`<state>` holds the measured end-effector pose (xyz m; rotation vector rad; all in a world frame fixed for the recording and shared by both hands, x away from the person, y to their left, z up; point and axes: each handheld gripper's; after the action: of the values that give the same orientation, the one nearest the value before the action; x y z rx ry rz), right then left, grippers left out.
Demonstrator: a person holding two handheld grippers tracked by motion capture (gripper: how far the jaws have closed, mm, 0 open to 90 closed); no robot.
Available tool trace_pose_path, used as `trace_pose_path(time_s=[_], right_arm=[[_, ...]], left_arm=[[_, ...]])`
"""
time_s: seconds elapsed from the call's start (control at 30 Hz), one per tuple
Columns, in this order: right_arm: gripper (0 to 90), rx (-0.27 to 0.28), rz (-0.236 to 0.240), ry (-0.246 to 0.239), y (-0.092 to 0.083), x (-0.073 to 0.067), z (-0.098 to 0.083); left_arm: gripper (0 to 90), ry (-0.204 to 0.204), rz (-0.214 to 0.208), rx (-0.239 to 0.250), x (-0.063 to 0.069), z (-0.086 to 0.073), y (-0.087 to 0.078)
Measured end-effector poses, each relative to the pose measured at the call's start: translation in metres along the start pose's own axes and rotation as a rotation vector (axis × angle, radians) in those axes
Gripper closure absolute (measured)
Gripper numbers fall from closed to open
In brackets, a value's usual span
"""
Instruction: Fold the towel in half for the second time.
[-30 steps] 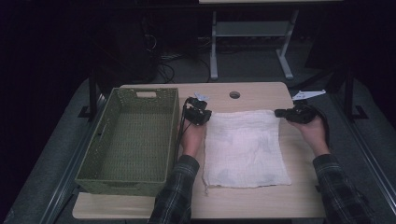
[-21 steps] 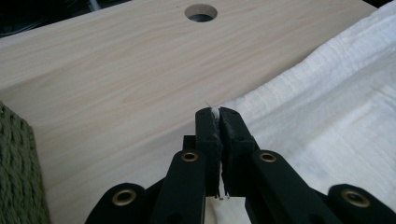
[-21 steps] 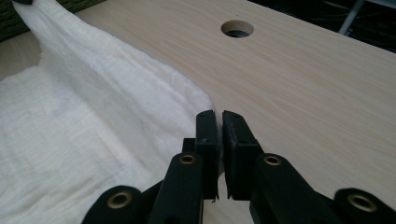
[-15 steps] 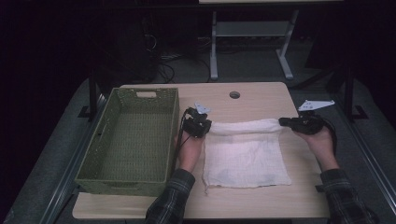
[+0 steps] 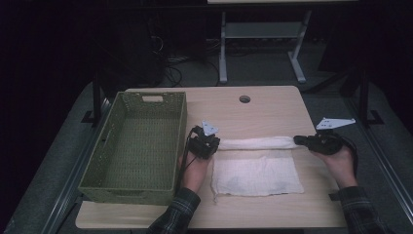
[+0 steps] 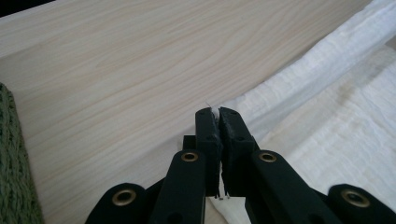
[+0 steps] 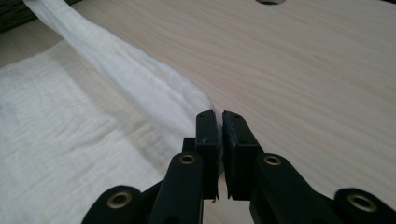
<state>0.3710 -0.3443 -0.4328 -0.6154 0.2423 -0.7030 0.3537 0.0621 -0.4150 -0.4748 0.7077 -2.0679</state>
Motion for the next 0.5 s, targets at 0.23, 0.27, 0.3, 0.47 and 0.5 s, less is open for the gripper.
trace_pose_path(time_s=[0.23, 0.27, 0.3, 0.47, 0.5], right_arm=[[85.0, -0.007, 0.022, 0.010, -0.009, -0.013, -0.014], [85.0, -0.007, 0.022, 0.010, -0.009, -0.013, -0.014], [85.0, -0.010, 0.022, 0.005, -0.010, -0.015, -0.015], [85.0, -0.012, 0.025, -0.004, -0.018, -0.025, -0.022], [85.0, -0.010, 0.029, -0.005, -0.022, -0.029, -0.025]], left_arm=[[86.5, 0.015, -0.018, -0.003, 0.007, -0.012, -0.010], [86.5, 0.012, -0.024, -0.004, 0.008, -0.014, -0.011], [86.6, 0.015, -0.026, -0.006, 0.009, -0.016, -0.012], [86.5, 0.030, -0.030, -0.009, 0.018, -0.022, -0.020], [86.5, 0.033, -0.033, -0.008, 0.019, -0.023, -0.022]])
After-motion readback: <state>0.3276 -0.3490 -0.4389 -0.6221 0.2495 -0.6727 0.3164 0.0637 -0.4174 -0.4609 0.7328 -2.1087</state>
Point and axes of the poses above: each handheld gripper's, and its own axes: y roughly forward along the jaws, z roughly out of its top, x roughly to its right, and after that the axes turned 7 degrees about -y, right-handed
